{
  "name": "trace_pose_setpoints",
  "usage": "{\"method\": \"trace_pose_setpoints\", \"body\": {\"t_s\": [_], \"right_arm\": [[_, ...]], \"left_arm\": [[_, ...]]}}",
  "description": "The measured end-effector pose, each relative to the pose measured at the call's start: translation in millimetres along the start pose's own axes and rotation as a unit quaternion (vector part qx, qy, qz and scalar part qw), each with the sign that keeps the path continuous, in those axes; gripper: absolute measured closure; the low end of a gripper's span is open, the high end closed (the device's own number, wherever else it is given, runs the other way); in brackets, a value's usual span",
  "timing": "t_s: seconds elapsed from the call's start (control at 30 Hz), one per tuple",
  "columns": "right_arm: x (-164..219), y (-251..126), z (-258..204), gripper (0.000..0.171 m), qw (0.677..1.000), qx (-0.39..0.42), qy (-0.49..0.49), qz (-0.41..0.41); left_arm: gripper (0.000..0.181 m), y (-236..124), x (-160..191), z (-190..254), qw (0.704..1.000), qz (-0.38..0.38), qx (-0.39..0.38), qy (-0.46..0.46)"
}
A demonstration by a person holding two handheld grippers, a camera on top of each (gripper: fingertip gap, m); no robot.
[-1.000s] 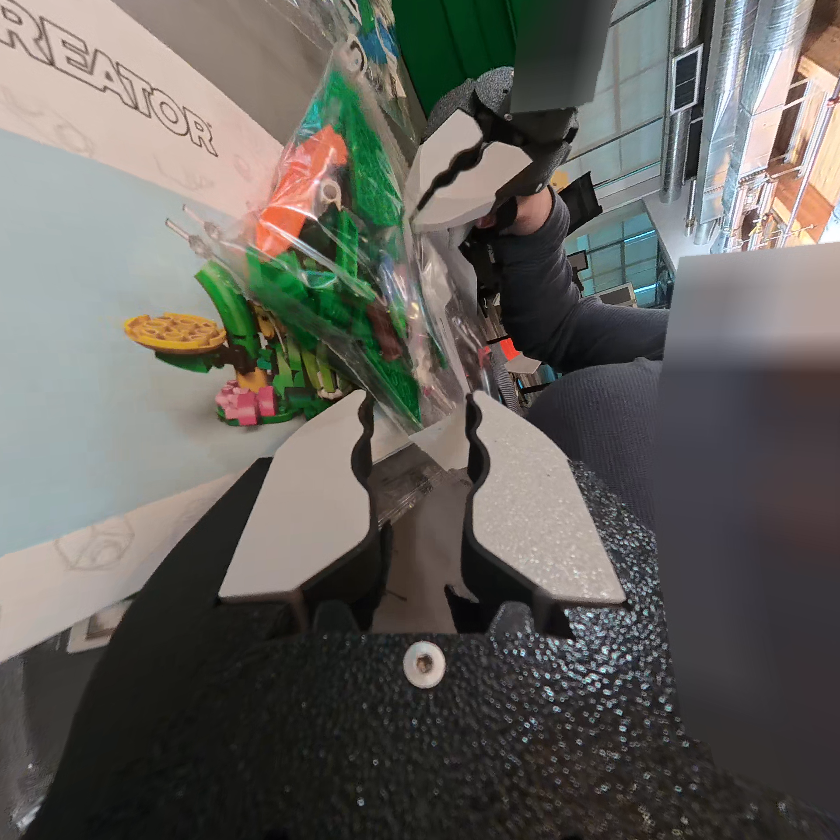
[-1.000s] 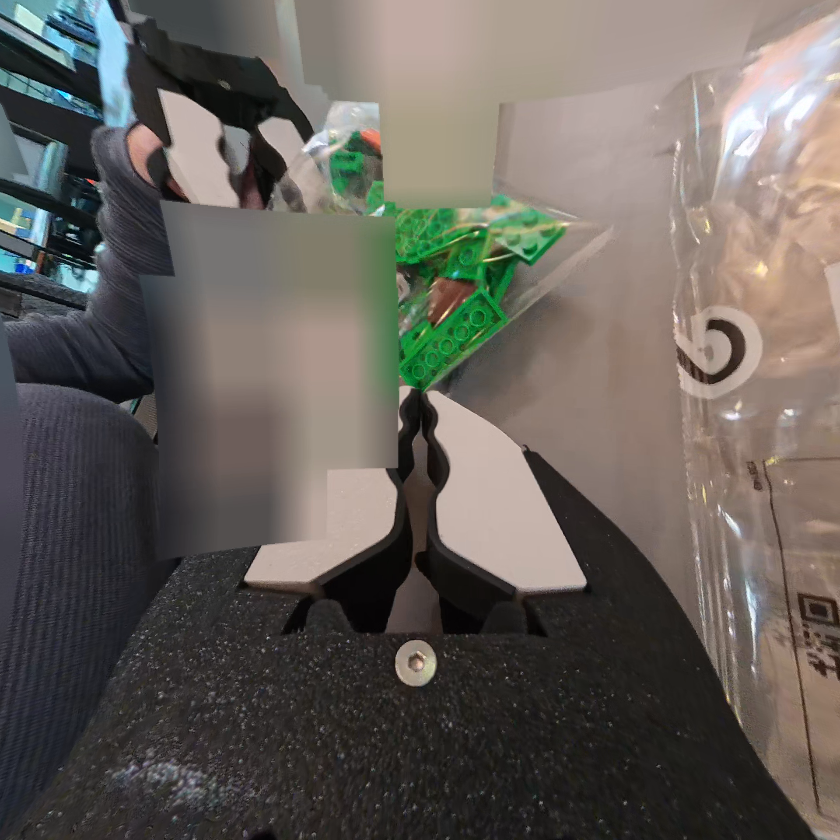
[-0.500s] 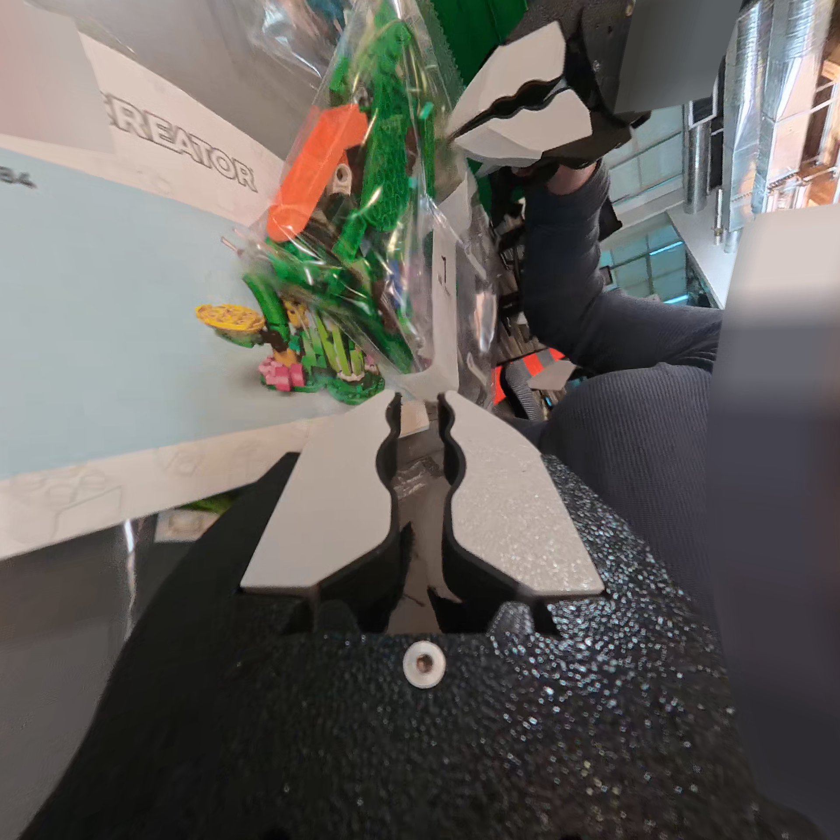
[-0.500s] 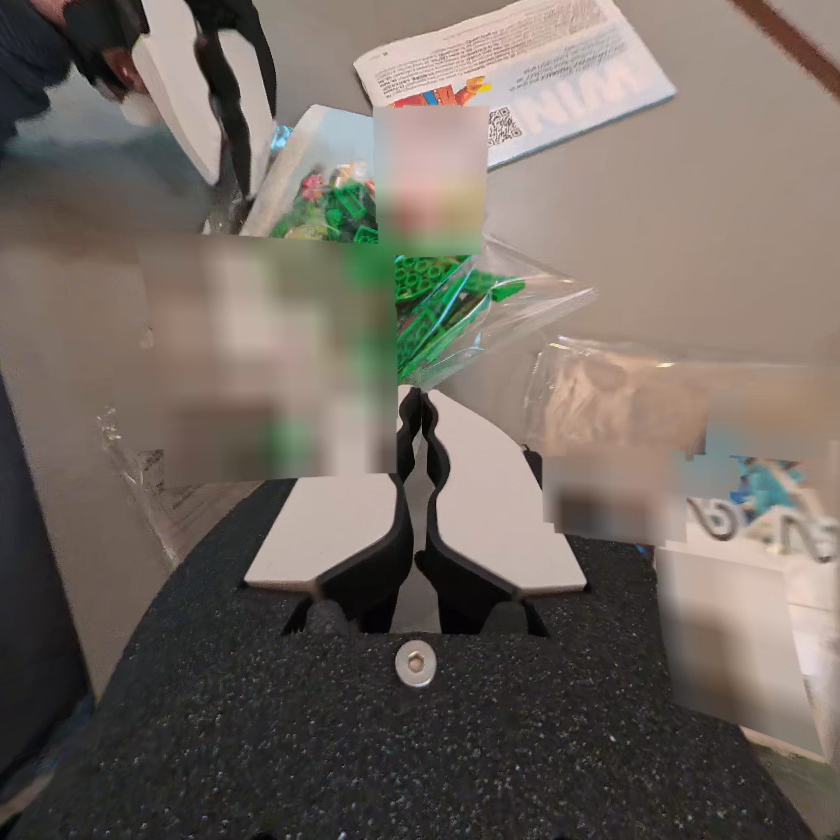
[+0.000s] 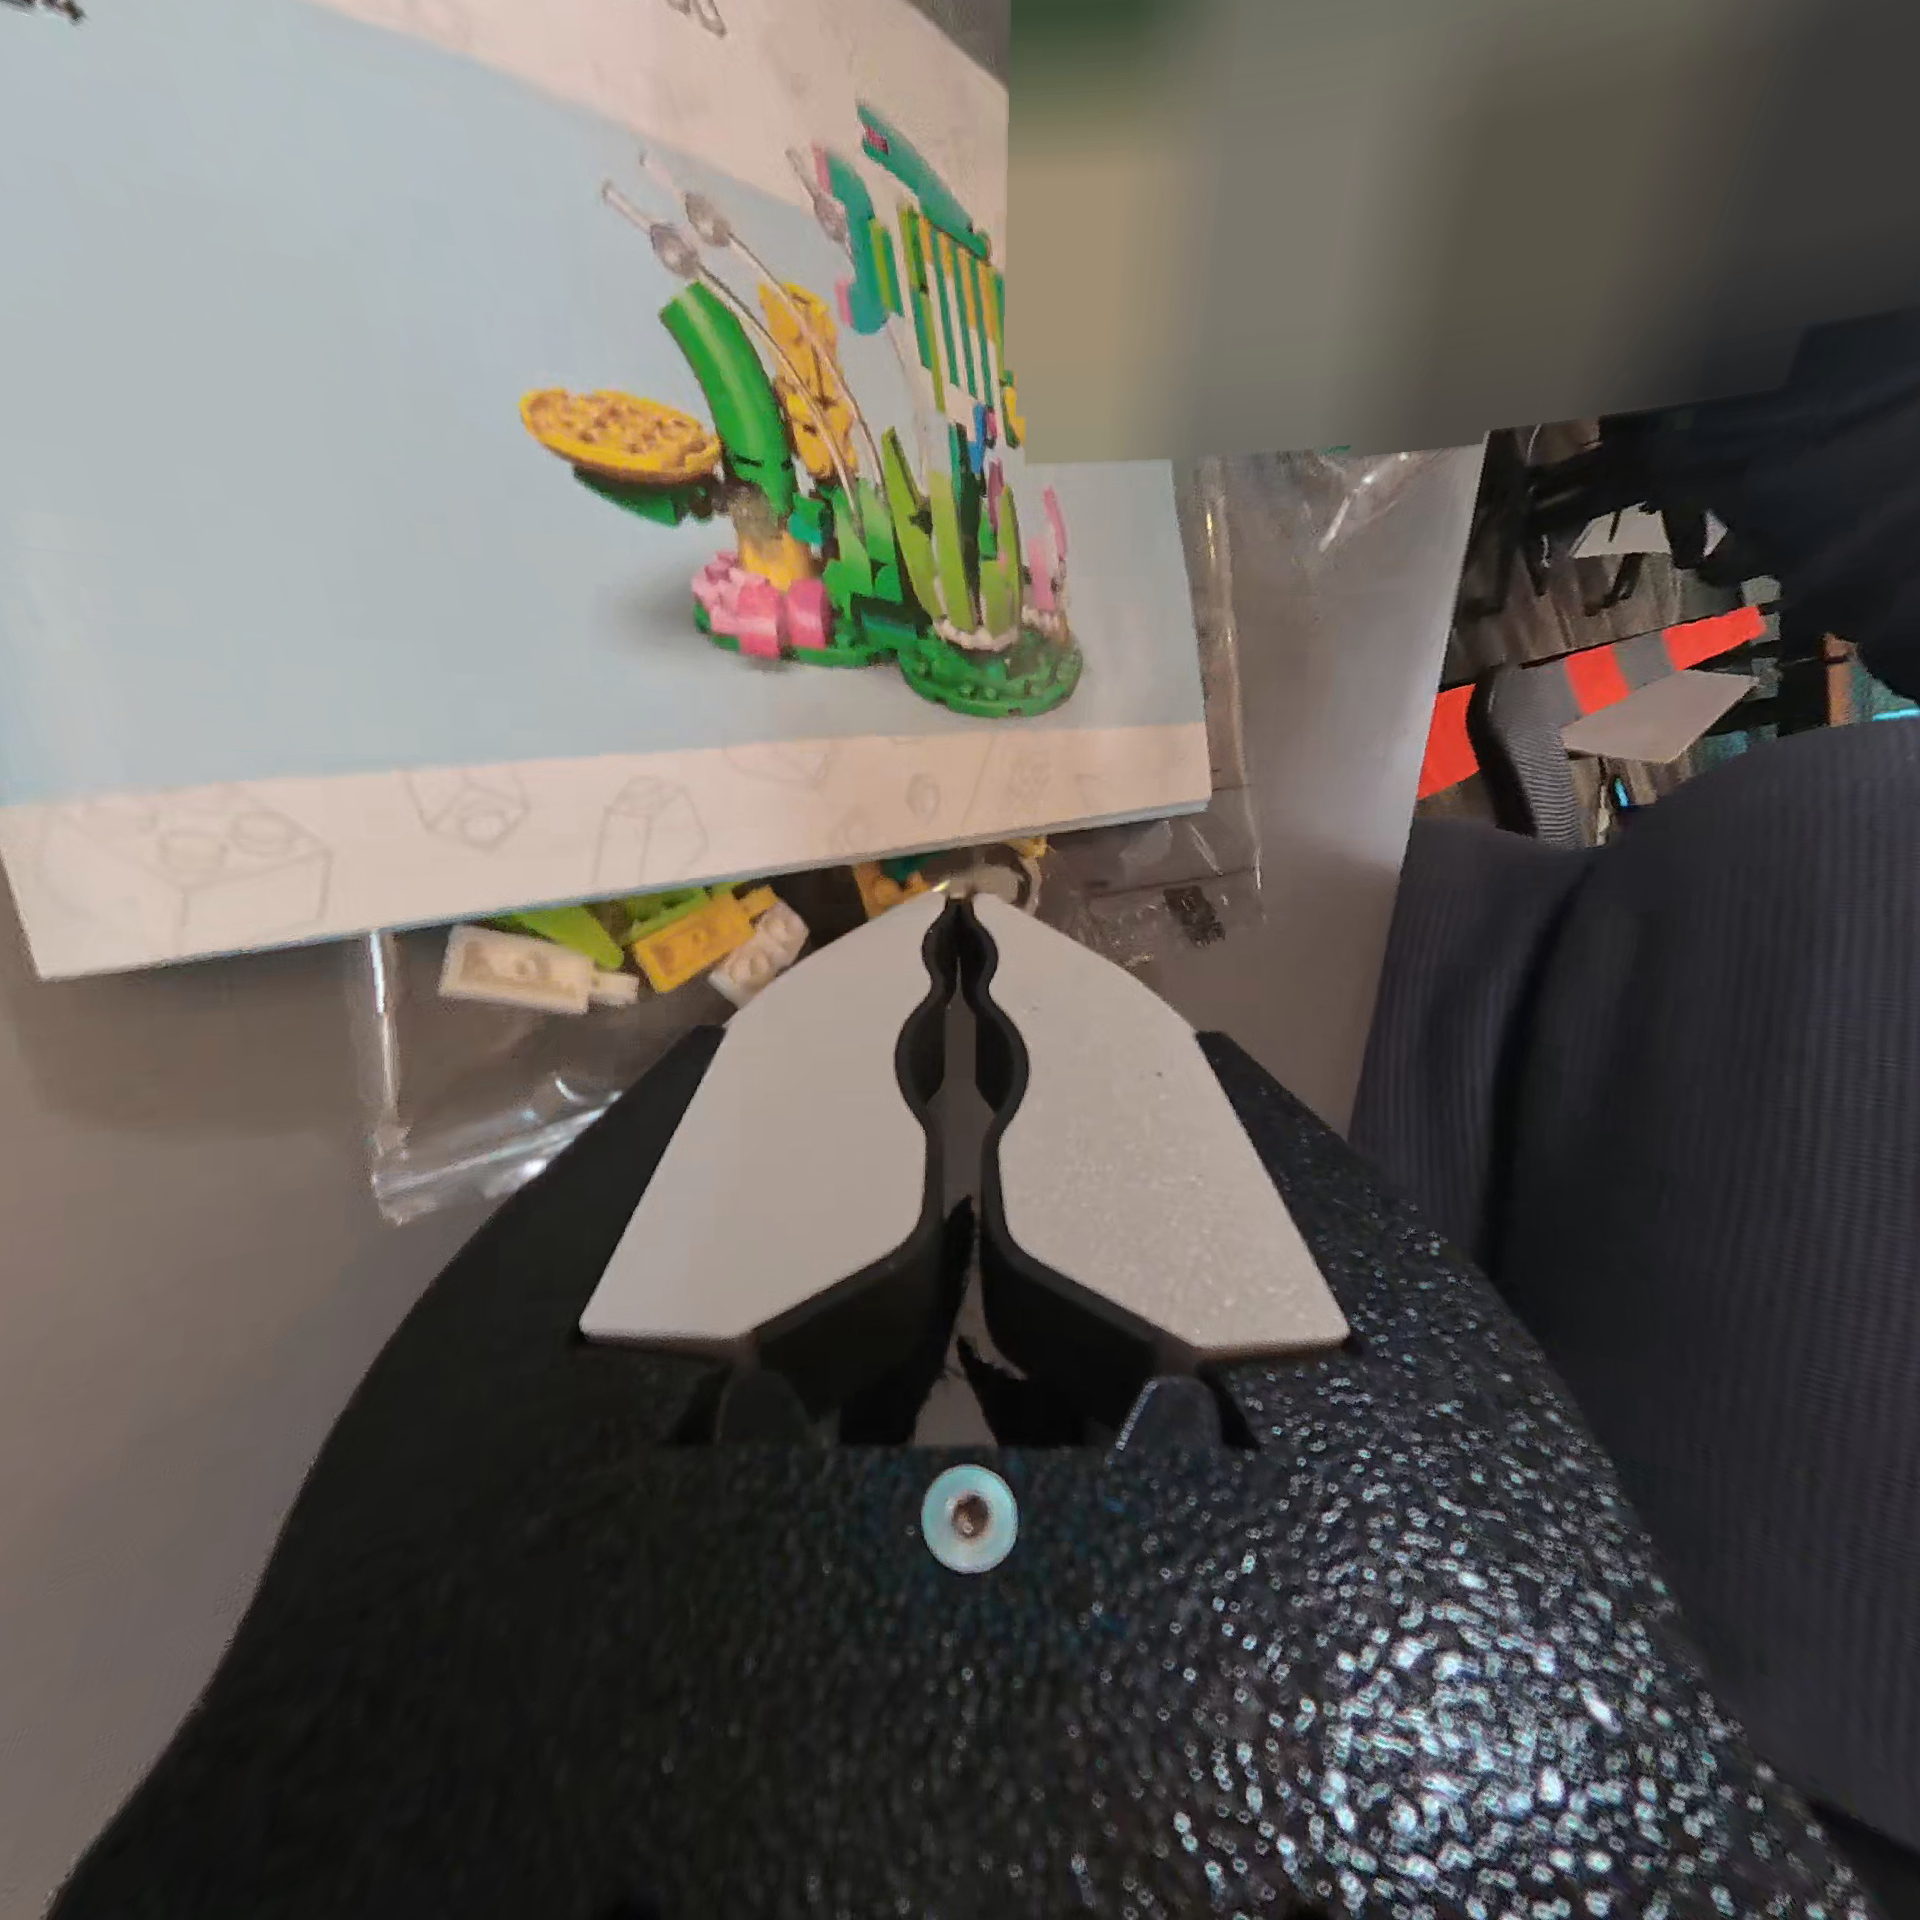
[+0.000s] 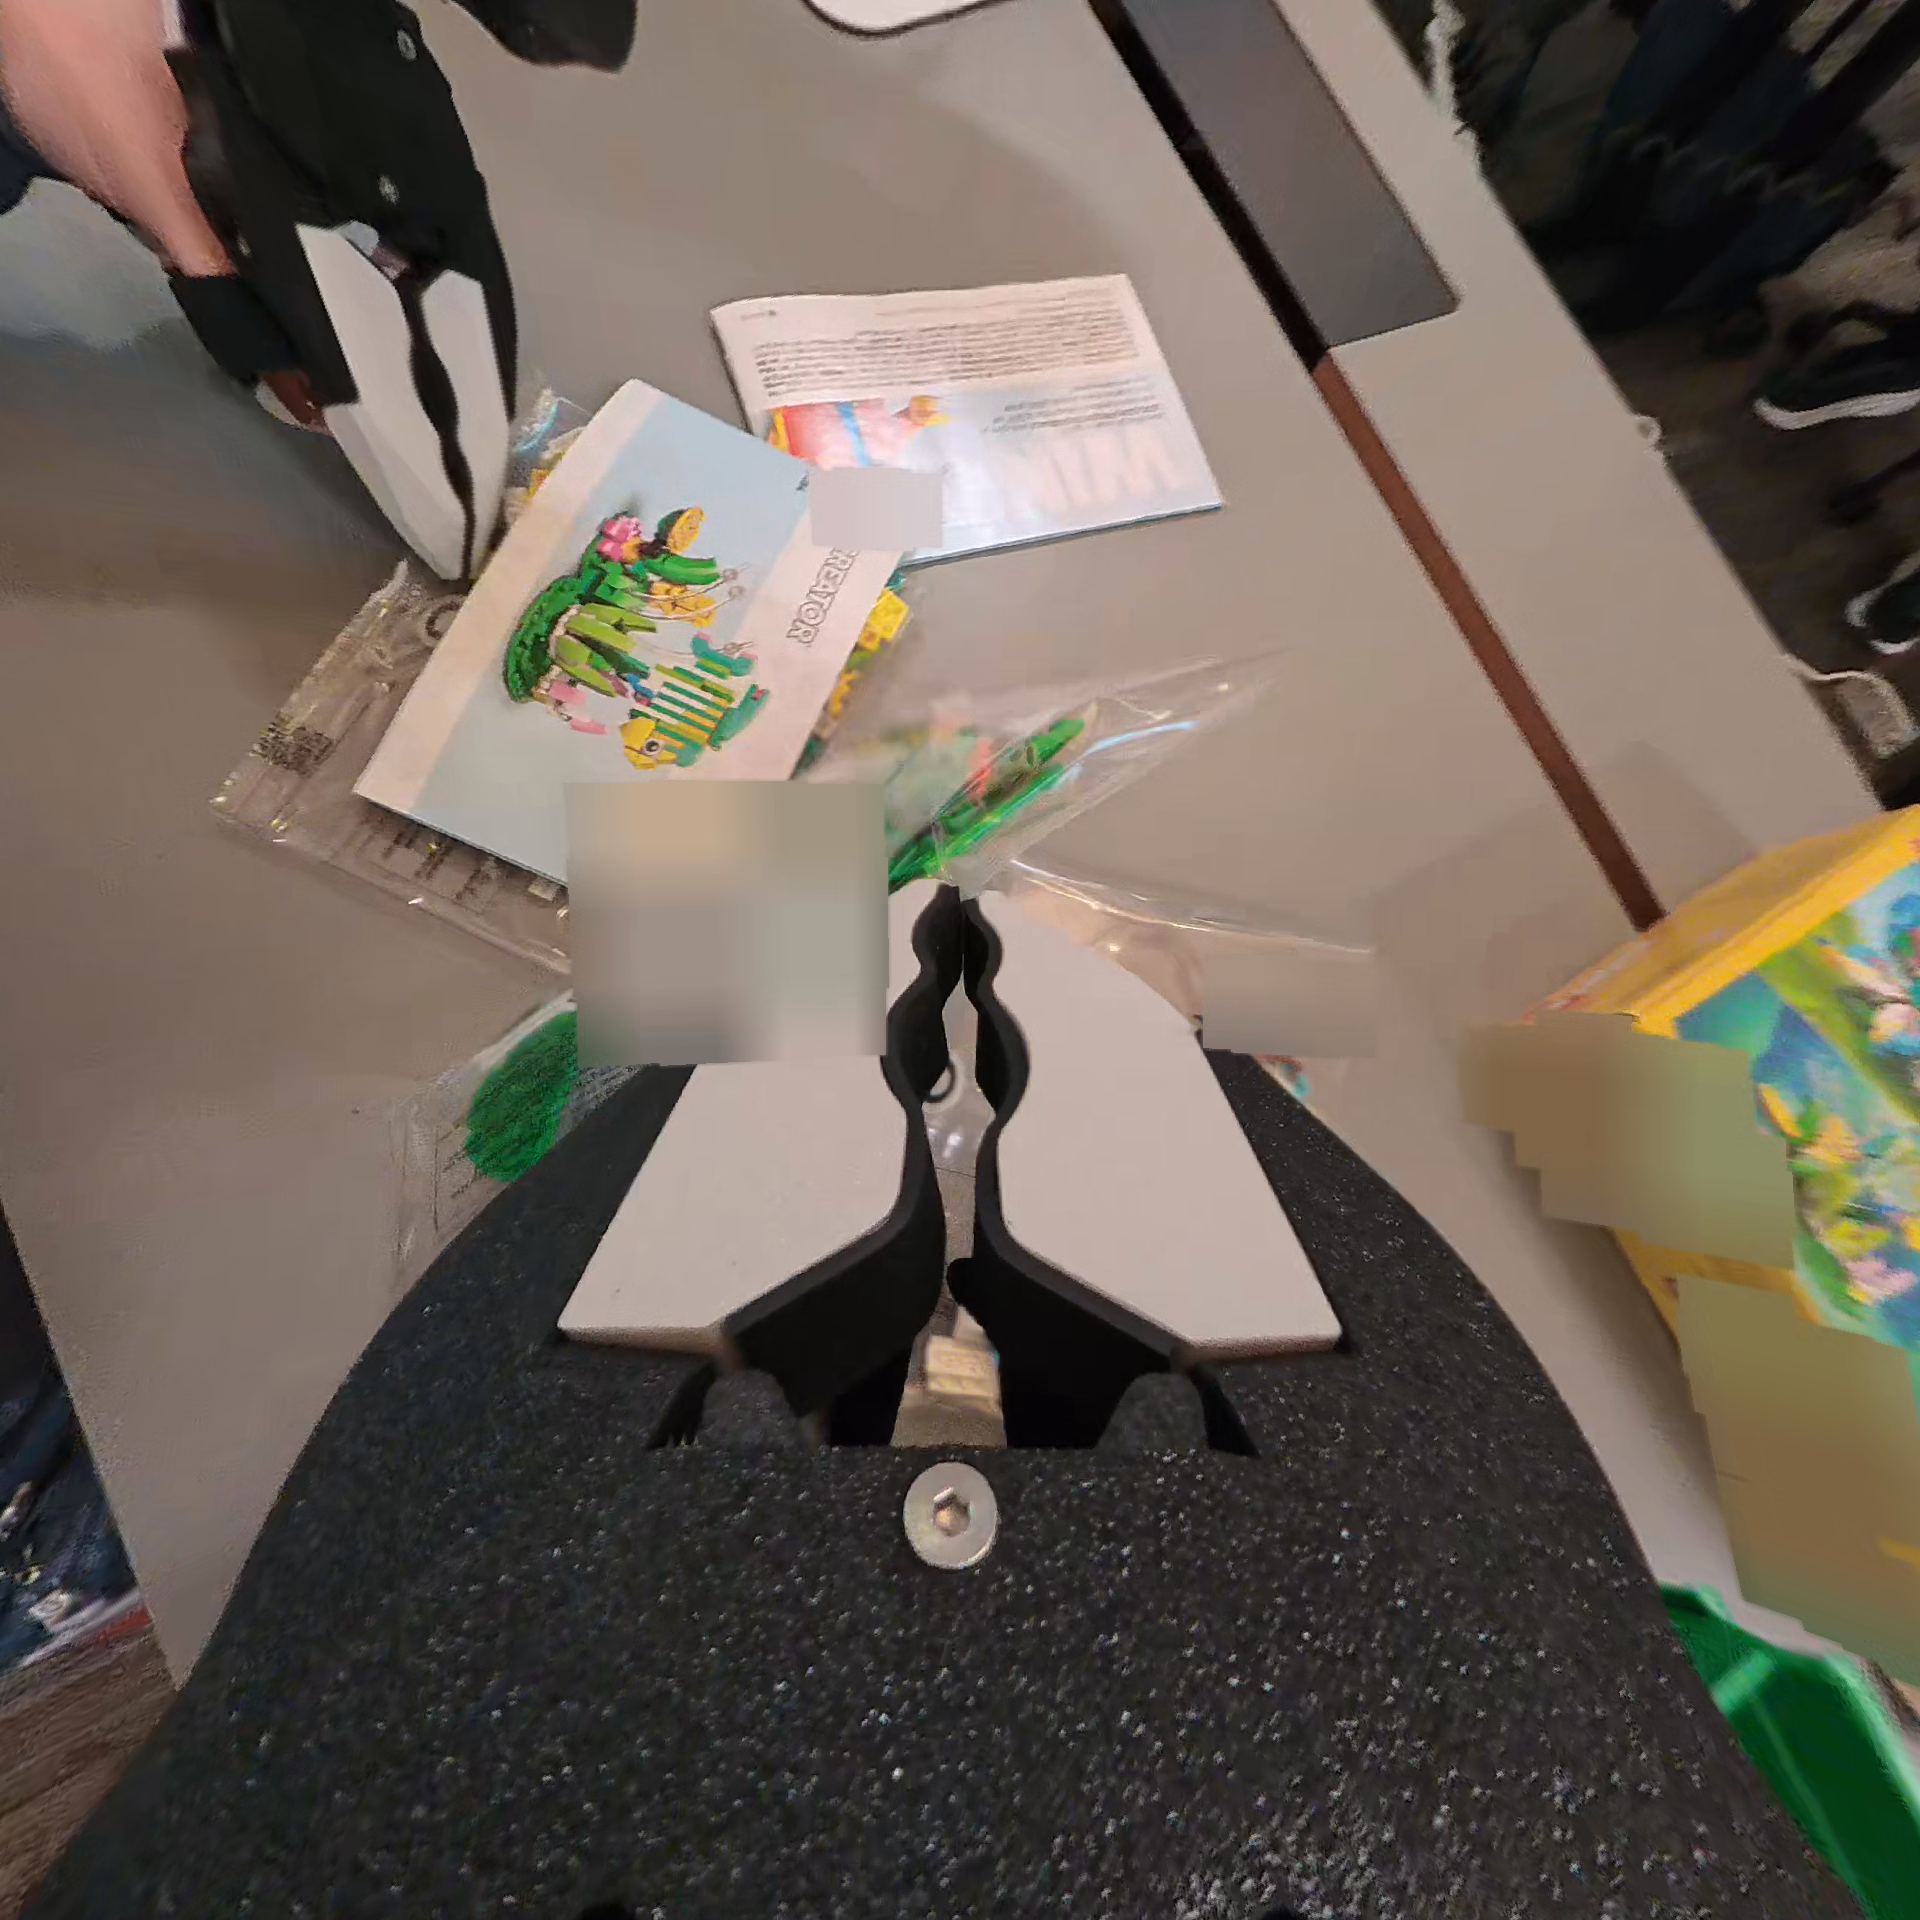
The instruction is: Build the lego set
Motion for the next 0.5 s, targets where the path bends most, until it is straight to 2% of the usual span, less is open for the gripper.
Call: {"method": "trace_pose_setpoints", "body": {"t_s": [0.03,0.3,0.5], "right_arm": [[-3,-5,2,0.171,1.0,0.011,-0.007,-0.002],[-14,-40,20,0.171,0.995,0.091,-0.037,-0.015],[-9,-55,26,0.171,0.993,0.109,-0.046,-0.019]], "left_arm": [[0.181,1,-3,0,1.0,0.001,0.003,0.0],[0.181,17,-28,1,1.0,-0.016,-0.003,0.015],[0.181,-8,-17,0,0.998,0.017,-0.045,0.028]]}}
Point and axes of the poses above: each gripper's, where its closed fingertips meet, y out along the fingers, x out of its underside, z = x × y across the jaws, the point moved 6 cm from there along -y, back along the fingers, and after that the axes turned 2 degrees about z, right-handed, at the moved point
